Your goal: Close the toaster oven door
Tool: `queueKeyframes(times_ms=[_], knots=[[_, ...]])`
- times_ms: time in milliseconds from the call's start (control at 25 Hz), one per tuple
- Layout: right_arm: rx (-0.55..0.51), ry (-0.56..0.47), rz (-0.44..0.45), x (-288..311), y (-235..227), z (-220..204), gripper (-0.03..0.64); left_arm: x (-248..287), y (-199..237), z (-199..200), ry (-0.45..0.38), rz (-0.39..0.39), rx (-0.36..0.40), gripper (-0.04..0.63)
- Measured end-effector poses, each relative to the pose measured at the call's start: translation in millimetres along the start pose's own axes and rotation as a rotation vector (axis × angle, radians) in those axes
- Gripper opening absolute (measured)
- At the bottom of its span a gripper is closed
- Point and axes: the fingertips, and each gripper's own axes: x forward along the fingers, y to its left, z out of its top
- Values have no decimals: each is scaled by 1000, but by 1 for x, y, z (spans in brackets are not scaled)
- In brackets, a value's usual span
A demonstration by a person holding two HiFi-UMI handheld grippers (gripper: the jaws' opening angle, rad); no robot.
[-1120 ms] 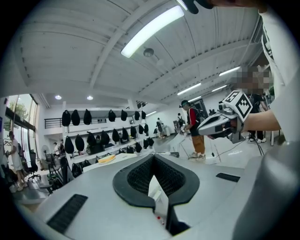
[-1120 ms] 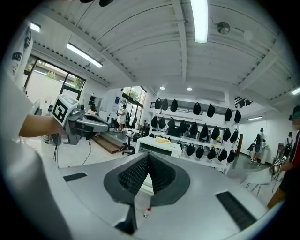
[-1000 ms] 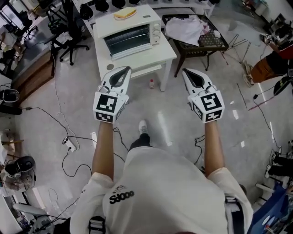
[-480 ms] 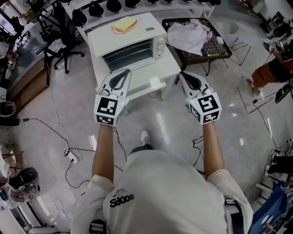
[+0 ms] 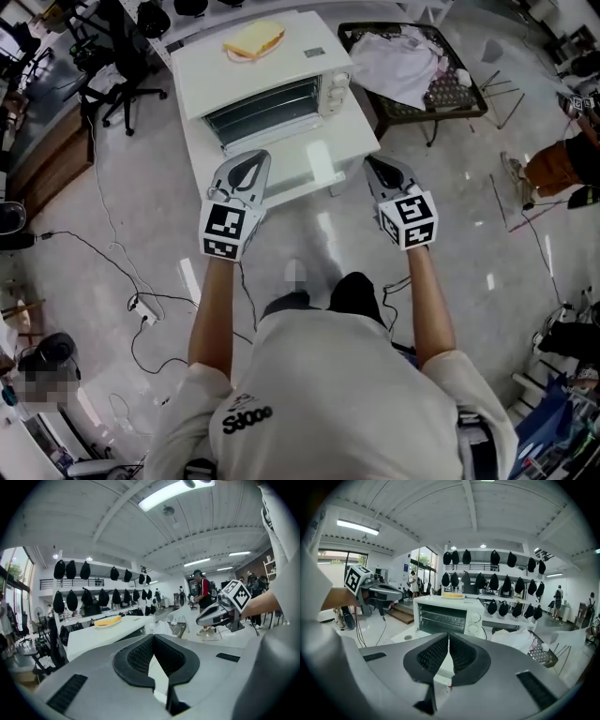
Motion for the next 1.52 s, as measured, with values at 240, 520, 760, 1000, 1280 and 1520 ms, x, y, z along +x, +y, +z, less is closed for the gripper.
queueKeyframes(times_ms=[240,520,760,1000,1280,1520], knots=[[4,120,121,43,4,-69,16,23,-1,-51,81,69,-91,18],[3,284,268,74,17,-160,153,36,-35,-103,181,105,-174,18],[51,383,275,105,25,-232,164,31,-54,-149,237,121,-201,18],[113,410,269,129,34,-273,164,12,-57,-184,284,158,-245,18],[202,309,234,147,40,-275,164,2,-60,-202,292,153,-262,18],[217,296,177,147,36,-270,163,-8,-60,-196,278,141,-260,18]])
